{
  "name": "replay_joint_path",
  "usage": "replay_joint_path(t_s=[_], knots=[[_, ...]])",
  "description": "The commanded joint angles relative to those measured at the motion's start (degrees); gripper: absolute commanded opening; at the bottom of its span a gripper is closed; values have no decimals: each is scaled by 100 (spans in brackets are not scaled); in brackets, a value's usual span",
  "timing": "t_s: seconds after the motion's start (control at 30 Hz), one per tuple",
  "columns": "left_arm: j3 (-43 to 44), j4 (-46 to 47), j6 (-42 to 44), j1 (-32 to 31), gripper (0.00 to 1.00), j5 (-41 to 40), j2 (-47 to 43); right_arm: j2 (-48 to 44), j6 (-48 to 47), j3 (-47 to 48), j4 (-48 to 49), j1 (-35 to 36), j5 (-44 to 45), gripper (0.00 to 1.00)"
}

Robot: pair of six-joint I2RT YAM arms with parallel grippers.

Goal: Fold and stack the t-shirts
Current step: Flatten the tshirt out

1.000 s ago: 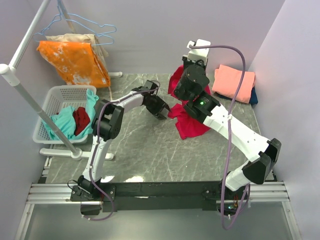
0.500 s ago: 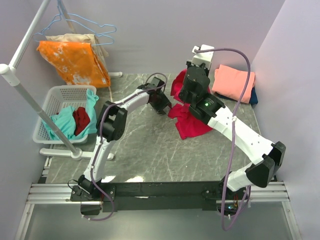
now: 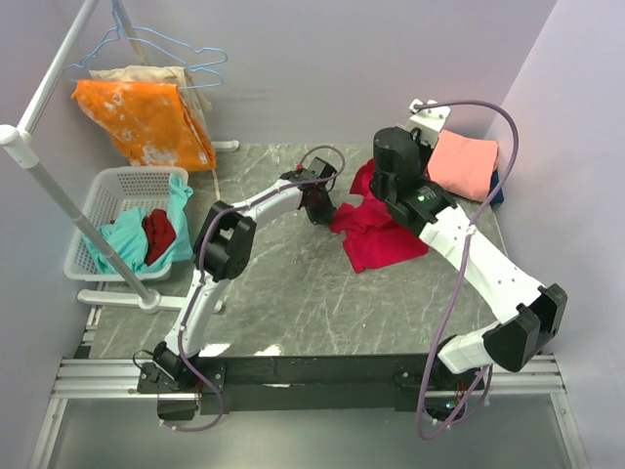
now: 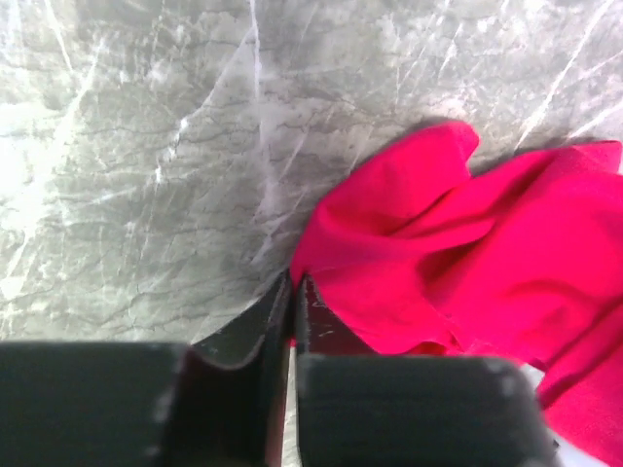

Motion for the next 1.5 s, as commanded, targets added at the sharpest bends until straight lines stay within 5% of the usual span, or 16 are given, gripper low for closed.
replay_joint_path(t_s=[0.0, 0.23, 0.77, 1.17, 1.27, 1.47], knots=[[-2, -590, 470, -75, 1, -586, 283, -281, 866, 67, -476, -61, -18, 0], [-11, -747, 611, 30, 1, -1323, -164, -308, 1279, 199, -907, -175, -167, 0], [-425, -800, 1199, 1339, 1, -3213, -3741, -448, 2984, -29, -1822, -597, -721, 0], [341, -1274, 1815, 1691, 1, -4047, -4770, -1213, 3396, -512, -1233, -668, -520, 0], [105, -1468, 1500, 1927, 1, -4514, -5103, -1345, 4028, -784, -1619, -772, -256, 0], [-125, -1600, 1324, 2762, 1, -4172, -5439, -1512, 5040, -1066, -2340, -1475, -528, 0]])
